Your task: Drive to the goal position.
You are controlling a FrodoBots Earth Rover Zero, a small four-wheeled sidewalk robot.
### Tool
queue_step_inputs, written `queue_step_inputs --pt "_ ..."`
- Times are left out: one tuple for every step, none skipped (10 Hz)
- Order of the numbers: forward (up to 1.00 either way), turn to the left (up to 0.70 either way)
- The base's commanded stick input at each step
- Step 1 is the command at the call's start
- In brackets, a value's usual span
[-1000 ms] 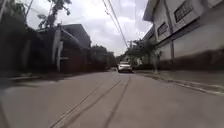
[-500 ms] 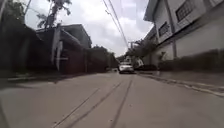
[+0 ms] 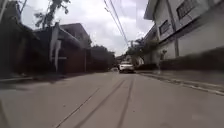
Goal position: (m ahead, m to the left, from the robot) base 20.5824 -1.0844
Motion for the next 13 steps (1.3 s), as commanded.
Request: queue_step_inputs --pt "0.50 0.00" --pt "0.50 0.00" --pt "0.50 0.00" --pt "0.50 0.00" --pt "0.50 0.00" --pt "0.50 0.00" --pt "0.50 0.00" --pt "0.50 0.00" --pt "0.50 0.00" --pt "0.50 -0.31" --pt "0.50 -0.44" --pt "0.50 -0.50" --pt "0.50 -0.10"
